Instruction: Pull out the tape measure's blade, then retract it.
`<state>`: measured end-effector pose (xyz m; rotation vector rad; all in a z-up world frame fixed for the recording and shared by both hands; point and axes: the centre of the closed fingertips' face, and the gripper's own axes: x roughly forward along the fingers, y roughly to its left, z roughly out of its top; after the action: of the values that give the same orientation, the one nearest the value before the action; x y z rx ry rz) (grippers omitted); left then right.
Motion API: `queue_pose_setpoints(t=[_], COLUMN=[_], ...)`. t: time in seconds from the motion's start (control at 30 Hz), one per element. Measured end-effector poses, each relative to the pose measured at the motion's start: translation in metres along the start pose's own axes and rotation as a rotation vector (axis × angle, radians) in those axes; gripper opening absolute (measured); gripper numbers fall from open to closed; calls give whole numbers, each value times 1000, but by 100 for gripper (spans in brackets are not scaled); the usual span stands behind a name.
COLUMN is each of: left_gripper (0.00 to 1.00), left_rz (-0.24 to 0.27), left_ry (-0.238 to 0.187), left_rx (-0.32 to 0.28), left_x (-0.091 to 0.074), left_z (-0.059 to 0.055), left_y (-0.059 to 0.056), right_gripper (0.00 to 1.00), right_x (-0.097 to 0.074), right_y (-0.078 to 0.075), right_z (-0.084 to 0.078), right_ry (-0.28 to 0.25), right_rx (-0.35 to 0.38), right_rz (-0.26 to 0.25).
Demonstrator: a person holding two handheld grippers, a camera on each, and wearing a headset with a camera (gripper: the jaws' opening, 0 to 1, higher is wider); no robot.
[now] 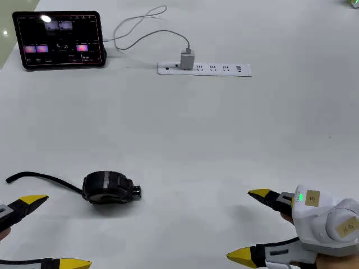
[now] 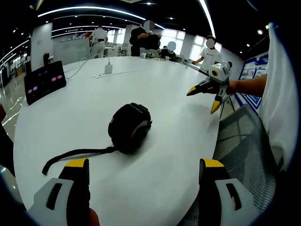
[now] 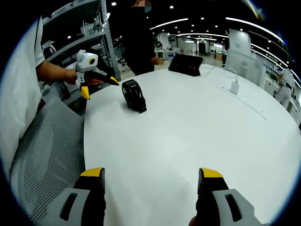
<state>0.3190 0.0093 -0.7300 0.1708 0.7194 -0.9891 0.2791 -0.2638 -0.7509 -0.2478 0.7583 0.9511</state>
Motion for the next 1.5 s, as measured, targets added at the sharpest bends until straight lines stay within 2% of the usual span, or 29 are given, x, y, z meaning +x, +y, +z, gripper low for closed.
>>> queue_pose_setpoints(t=[0.27,0.37,0.73,0.9,1.5], left_gripper=[94,94,89,84,75], left_rz=[-14,-19,-48,-68,-120], left_ry=[17,37,83,115,179], left_rx=[31,48,143,201,302], left_x=[7,11,24,31,56], left_z=[3,3,9,10,10], left_y=[7,10,20,21,21], right_gripper=[79,79,78,78,77], right_x=[10,13,30,38,58], right_y=[0,1,3,2,0], right_z=[6,8,17,22,32], right_ry=[0,-1,4,3,0], right_rx=[-15,-17,-39,-52,-78], right_rz=[21,30,61,75,115])
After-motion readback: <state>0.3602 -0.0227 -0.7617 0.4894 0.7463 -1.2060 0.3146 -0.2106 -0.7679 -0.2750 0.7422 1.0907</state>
